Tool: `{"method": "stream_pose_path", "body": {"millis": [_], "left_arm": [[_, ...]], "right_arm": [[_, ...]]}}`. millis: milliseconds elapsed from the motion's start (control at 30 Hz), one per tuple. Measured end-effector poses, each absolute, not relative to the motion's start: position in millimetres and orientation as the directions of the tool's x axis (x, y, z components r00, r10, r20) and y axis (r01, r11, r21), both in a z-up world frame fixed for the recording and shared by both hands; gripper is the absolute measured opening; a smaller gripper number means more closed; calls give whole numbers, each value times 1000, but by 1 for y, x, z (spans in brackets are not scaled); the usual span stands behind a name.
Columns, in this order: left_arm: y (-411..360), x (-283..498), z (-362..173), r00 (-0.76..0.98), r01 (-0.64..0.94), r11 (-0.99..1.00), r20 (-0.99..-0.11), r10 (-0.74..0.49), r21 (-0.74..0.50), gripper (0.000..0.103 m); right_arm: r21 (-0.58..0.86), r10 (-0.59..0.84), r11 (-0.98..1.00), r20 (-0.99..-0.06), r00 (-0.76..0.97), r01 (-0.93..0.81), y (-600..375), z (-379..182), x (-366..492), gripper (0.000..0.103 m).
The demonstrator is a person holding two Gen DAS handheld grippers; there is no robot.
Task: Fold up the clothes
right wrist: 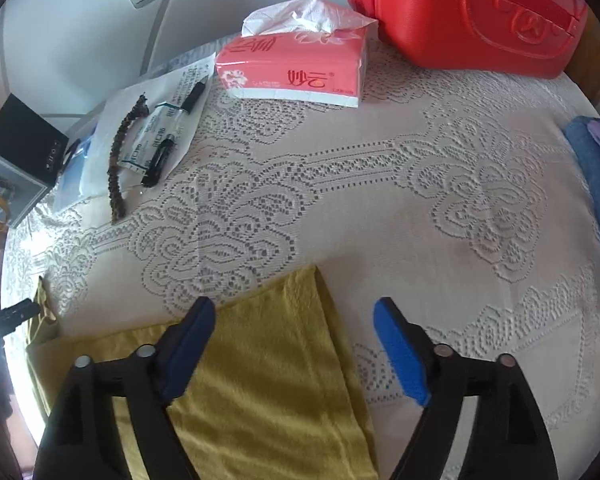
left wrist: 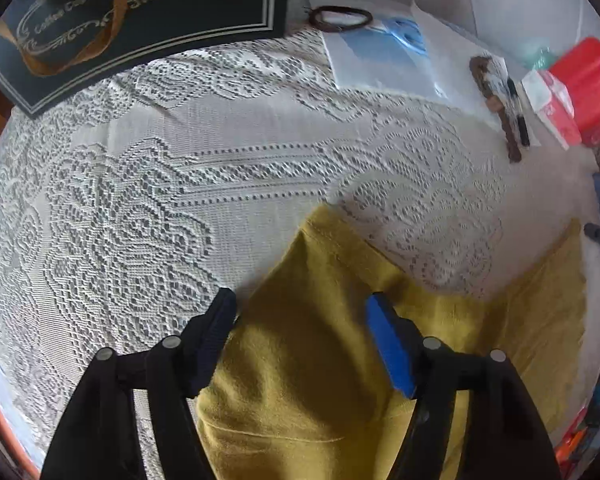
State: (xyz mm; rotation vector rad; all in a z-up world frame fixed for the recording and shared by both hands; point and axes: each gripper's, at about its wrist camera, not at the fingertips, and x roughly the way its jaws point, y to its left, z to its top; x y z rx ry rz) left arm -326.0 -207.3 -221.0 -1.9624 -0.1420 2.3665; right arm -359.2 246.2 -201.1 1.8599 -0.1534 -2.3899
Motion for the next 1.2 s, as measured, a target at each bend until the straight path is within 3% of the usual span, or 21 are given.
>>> {"method": "stream_pose_path", "body": {"millis": [100,133,200,233,267,433,500,533,567,600,633,667,700,733,800,833,967,1200], "left_arm": [[-186,-317,-221,-168,-47,-997,-983,72,-65,10],[-183,-316,-220,-172,-44,-998,-984,54,-47,9],[-178,-315,-218,-209,-33,-999,-978,4,3,8],[-178,-315,-214,-232,-17,-1000,-973,-13,18,8],[-181,-314,-208,-265,7,-1000,-964,-31,30,8],[-214,-322,-176,-426,178,-983,-898,-112,38,7],[-225,-340,-177,-437,210,-978,-896,-82,-13,8],[-229,-345,-181,-426,220,-974,-903,-52,-48,8],[-238,-347,-180,-403,232,-971,-915,-37,-63,8],[-240,-345,-175,-403,226,-972,-915,-29,-69,10],[-242,-343,-171,-404,220,-973,-915,-21,-75,17],[-245,-341,-166,-404,214,-974,-915,-13,-80,22],[-247,-338,-161,-404,208,-974,-915,-5,-86,42],[-250,-335,-156,-405,201,-975,-915,2,-91,68],[-250,-308,-147,-400,175,-980,-916,16,-93,82],[-251,-295,-142,-396,162,-982,-918,22,-94,82],[-257,-225,-133,-347,161,-984,-938,18,-79,82],[-255,-80,-149,-337,181,-979,-941,32,-98,82]], "right_arm": [[95,-110,-992,-969,-223,78,233,-218,-362,89],[54,-77,-993,-972,-222,108,227,-221,-361,88],[-9,-30,-987,-972,-233,162,216,-221,-357,65],[-10,-34,-983,-970,-240,182,212,-217,-354,25],[-11,-39,-980,-968,-246,201,208,-213,-352,9],[-34,-24,-988,-926,-376,148,226,-185,-354,9],[-53,10,-994,-912,-410,95,239,-183,-362,10],[-45,16,-997,-910,-415,61,246,-185,-367,13],[-39,23,-999,-910,-414,31,252,-189,-371,26],[-51,47,-999,-909,-414,-2,257,-191,-374,33],[-49,56,-998,-908,-415,-26,263,-190,-373,40],[-39,54,-998,-908,-416,-45,268,-187,-371,41],[-10,32,-999,-907,-420,-53,274,-183,-365,41],[19,3,-999,-907,-421,-49,279,-179,-355,42],[63,-43,-997,-906,-421,-34,288,-170,-332,46],[71,-53,-997,-909,-414,-28,290,-166,-318,51],[119,-102,-992,-927,-360,-27,303,-166,-247,52],[151,-119,-984,-952,-281,-96,326,-182,-118,43]]}}
